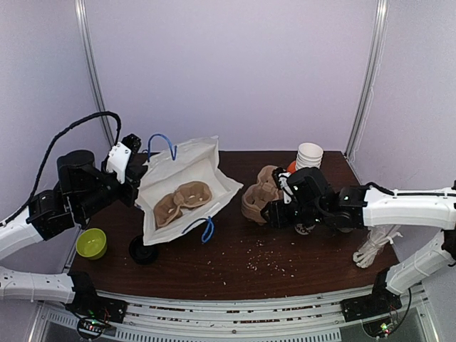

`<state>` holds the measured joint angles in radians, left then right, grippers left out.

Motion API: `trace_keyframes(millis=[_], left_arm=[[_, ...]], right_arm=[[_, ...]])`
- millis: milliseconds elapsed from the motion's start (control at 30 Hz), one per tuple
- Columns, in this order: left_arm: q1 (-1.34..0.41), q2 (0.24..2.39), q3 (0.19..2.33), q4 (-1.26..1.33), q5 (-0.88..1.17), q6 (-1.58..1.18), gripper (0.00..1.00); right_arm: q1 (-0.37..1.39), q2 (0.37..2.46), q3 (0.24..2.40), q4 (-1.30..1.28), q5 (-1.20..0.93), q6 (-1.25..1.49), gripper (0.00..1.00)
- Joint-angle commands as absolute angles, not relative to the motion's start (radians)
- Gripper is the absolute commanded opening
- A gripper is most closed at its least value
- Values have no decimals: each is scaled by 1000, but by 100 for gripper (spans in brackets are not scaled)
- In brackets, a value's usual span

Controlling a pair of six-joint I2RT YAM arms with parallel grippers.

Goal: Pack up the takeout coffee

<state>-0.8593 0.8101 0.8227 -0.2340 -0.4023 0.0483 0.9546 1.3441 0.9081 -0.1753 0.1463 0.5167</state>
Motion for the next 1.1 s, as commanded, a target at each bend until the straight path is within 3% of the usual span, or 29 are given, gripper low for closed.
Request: trace_keyframes(millis=[0, 500, 1067], left_arm=[[-864, 798, 814, -178, -375, 33, 0], [-865, 792, 793, -184, -338, 19, 0], [-886, 833, 778, -133, -288, -13, 0]], right_arm=[[918, 1448, 944, -119, 65, 578, 55], [814, 1696, 1042, -91, 97, 629, 54], [671, 2114, 1525, -128, 180, 611, 58]])
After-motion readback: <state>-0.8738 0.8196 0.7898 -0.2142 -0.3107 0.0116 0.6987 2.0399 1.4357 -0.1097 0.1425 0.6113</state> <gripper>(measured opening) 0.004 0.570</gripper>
